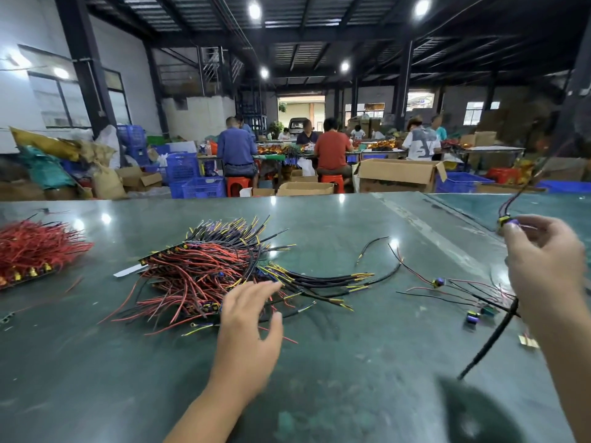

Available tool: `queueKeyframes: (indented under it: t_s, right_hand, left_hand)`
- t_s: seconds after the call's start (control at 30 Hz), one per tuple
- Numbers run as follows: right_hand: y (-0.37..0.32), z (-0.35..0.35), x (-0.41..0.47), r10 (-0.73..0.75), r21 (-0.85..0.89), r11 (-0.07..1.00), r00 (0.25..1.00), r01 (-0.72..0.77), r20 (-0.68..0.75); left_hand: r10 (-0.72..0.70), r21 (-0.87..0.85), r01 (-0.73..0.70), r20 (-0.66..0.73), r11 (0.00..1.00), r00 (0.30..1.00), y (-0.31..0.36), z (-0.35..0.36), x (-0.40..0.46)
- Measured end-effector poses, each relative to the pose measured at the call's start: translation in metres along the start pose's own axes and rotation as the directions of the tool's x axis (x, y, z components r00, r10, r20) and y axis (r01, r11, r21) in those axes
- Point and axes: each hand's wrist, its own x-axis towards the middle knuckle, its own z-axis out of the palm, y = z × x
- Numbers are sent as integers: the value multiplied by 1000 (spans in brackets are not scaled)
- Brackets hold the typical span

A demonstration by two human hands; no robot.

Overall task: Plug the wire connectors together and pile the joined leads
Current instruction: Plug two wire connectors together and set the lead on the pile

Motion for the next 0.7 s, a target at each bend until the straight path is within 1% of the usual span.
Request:
queueKeyframes:
  t_s: [0.07, 0.1, 0.13, 0.17, 0.2, 0.23, 0.27, 0.3, 0.33, 0.37, 0.43, 0.5, 0.57, 0.63, 0.7]
  right_hand:
    - [6, 9, 13, -33, -228, 972, 996, 50, 77]
    - [12, 14, 17, -3, -368, 928, 988, 61, 156]
    - [19, 18, 17, 59, -519, 850, 964, 87, 258]
    - [26, 22, 13, 153, -663, 736, 920, 137, 360]
    - [31, 25, 6, 248, -772, 600, 869, 210, 429]
    - [34, 27, -2, 296, -831, 476, 837, 288, 460]
    - [36, 28, -11, 282, -846, 409, 835, 341, 473]
    - [36, 30, -21, 229, -838, 408, 848, 362, 478]
    - [34, 33, -32, 169, -808, 460, 857, 368, 486]
    - [31, 37, -46, 132, -759, 543, 856, 359, 500]
    - [23, 45, -80, 129, -630, 721, 836, 290, 533]
    - [19, 50, -119, 128, -478, 855, 814, 199, 566]
    - [20, 50, -147, 76, -351, 920, 802, 172, 592]
    - [24, 51, -159, 35, -294, 935, 776, 197, 630]
    - [25, 51, -159, 27, -268, 944, 768, 190, 640]
  left_hand:
    - [-112, 69, 116, -54, 991, 992, -10, -4, 5]
    - [-158, 102, 165, -70, 981, 985, -15, -5, 6]
    - [-191, 135, 201, -82, 970, 978, -21, -7, 7]
    - [-218, 170, 230, -86, 958, 972, -27, -8, 8]
    - [-250, 205, 261, -77, 943, 965, -32, -8, 8]
    - [-287, 239, 291, -52, 926, 956, -36, -9, 8]
    - [-325, 273, 317, -16, 908, 946, -40, -9, 8]
    - [-358, 308, 333, 28, 891, 933, -44, -9, 7]
    - [-383, 347, 335, 77, 876, 921, -47, -8, 5]
    - [-401, 383, 327, 127, 864, 907, -49, -8, 4]
    - [-430, 430, 310, 214, 848, 877, -51, -6, 1]
    - [-437, 448, 293, 262, 845, 860, -53, -4, 1]
    - [-424, 378, 315, 254, 871, 869, -52, -2, 2]
    - [-418, 207, 375, 226, 903, 880, -49, -2, 6]
    - [-423, 57, 420, 199, 906, 884, -44, -2, 8]
